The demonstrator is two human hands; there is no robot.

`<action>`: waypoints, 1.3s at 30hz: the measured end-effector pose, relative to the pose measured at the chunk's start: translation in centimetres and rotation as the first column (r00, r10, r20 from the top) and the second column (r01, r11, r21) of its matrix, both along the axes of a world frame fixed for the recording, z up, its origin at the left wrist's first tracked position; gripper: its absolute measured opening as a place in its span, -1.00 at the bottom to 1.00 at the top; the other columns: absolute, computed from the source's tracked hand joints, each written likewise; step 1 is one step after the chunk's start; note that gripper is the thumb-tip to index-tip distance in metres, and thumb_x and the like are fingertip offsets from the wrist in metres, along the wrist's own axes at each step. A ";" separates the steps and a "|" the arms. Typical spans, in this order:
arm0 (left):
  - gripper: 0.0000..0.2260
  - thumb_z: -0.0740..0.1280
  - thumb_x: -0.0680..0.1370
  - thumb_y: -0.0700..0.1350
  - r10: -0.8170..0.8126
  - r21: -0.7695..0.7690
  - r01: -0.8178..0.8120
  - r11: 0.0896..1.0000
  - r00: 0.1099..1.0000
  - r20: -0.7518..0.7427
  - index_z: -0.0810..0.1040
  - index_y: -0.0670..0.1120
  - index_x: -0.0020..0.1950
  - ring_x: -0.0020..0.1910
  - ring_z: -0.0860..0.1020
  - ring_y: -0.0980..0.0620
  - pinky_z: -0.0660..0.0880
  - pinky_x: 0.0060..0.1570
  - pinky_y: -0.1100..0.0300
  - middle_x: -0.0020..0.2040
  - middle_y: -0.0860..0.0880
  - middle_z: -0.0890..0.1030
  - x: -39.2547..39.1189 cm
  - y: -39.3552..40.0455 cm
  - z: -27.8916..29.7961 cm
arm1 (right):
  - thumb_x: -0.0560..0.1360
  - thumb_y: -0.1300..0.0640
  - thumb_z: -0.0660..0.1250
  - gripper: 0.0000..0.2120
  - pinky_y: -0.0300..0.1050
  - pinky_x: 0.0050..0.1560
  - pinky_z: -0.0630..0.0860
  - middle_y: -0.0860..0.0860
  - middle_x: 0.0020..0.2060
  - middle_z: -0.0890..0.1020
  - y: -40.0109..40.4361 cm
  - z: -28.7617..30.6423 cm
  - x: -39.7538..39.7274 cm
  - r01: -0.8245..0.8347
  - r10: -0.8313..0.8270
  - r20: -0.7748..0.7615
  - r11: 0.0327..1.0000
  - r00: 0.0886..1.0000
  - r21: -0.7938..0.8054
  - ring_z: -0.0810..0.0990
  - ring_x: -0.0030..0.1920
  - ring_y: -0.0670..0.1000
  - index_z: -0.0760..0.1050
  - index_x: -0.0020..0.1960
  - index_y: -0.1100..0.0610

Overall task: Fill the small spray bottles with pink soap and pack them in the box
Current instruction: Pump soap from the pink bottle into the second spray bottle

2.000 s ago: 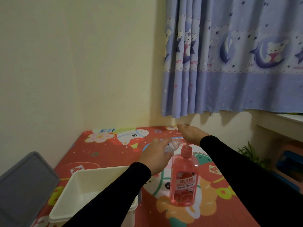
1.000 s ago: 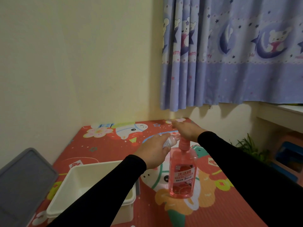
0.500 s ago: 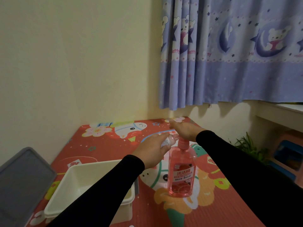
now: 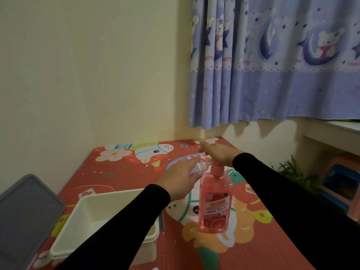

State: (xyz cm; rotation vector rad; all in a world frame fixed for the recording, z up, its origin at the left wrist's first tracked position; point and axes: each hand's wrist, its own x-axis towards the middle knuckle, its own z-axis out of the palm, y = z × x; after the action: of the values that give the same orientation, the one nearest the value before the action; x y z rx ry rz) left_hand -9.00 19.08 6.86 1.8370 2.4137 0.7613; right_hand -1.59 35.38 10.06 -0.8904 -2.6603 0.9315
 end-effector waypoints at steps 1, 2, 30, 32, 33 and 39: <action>-0.61 0.14 0.66 0.02 -0.001 -0.006 0.001 1.000 1.000 -0.006 0.26 0.00 0.49 0.38 0.34 -0.03 0.29 0.28 0.12 0.41 -0.02 0.39 0.0 0.0 0.1 | 0.59 -0.30 -0.06 -0.42 0.07 0.42 0.29 0.00 0.33 0.50 0.1 0.1 0.0 -0.007 0.007 -0.015 1.000 1.000 -0.008 0.45 0.32 0.05 0.49 0.31 0.03; -0.61 0.14 0.66 0.03 0.002 -0.003 -0.002 1.000 1.000 -0.003 0.27 0.01 0.48 0.37 0.35 -0.03 0.30 0.27 0.13 0.40 -0.02 0.40 -0.1 0.1 0.2 | 0.61 -0.25 -0.06 -0.44 0.06 0.42 0.28 0.04 0.35 0.49 0.1 0.4 0.0 -0.022 0.022 -0.030 1.000 0.999 -0.009 0.44 0.34 0.08 0.47 0.34 0.07; -0.66 0.12 0.66 0.03 -0.009 -0.024 0.009 1.000 1.000 -0.016 0.29 -0.01 0.43 0.33 0.36 -0.06 0.32 0.20 0.12 0.36 -0.05 0.42 -0.2 0.2 -0.3 | 0.64 -0.19 -0.17 -0.42 -0.06 0.45 0.16 0.06 0.46 0.34 0.2 -0.3 0.1 -0.054 0.062 -0.026 0.974 0.998 0.222 0.29 0.46 0.05 0.31 0.47 0.09; -0.62 0.11 0.66 0.04 -0.007 -0.035 0.007 0.999 1.000 -0.014 0.26 -0.01 0.47 0.36 0.34 -0.06 0.31 0.24 0.11 0.40 -0.05 0.39 -0.3 0.3 -0.3 | 0.64 -0.19 -0.17 -0.40 -0.06 0.46 0.13 0.06 0.47 0.33 0.0 -0.2 0.2 -0.056 0.060 -0.015 0.977 0.998 0.208 0.27 0.47 0.04 0.29 0.49 0.10; -0.60 0.11 0.66 0.05 -0.005 -0.044 0.004 0.999 1.000 -0.017 0.25 -0.01 0.48 0.38 0.33 -0.06 0.30 0.28 0.10 0.41 -0.05 0.38 -0.3 0.3 -0.2 | 0.64 -0.18 -0.17 -0.41 -0.07 0.46 0.13 0.06 0.47 0.33 -0.1 -0.1 0.3 -0.059 0.062 -0.008 0.976 0.998 0.212 0.27 0.47 0.05 0.29 0.49 0.10; -0.70 0.13 0.65 0.05 -0.011 0.013 0.011 1.000 1.000 0.011 0.34 0.07 0.37 0.12 0.50 -0.05 0.43 0.09 0.09 0.20 -0.01 0.46 -0.6 0.4 0.9 | 0.60 -0.23 -0.13 -0.39 0.01 0.45 0.21 0.08 0.46 0.35 0.3 1.4 0.5 0.002 0.018 -0.105 0.982 0.994 0.188 0.31 0.45 0.07 0.34 0.46 0.07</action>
State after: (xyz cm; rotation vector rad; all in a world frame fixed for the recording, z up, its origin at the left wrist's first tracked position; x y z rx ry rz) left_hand -9.56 19.47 7.72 1.8446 2.3959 0.7860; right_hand -1.12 35.68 11.45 -0.7662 -2.6090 0.6930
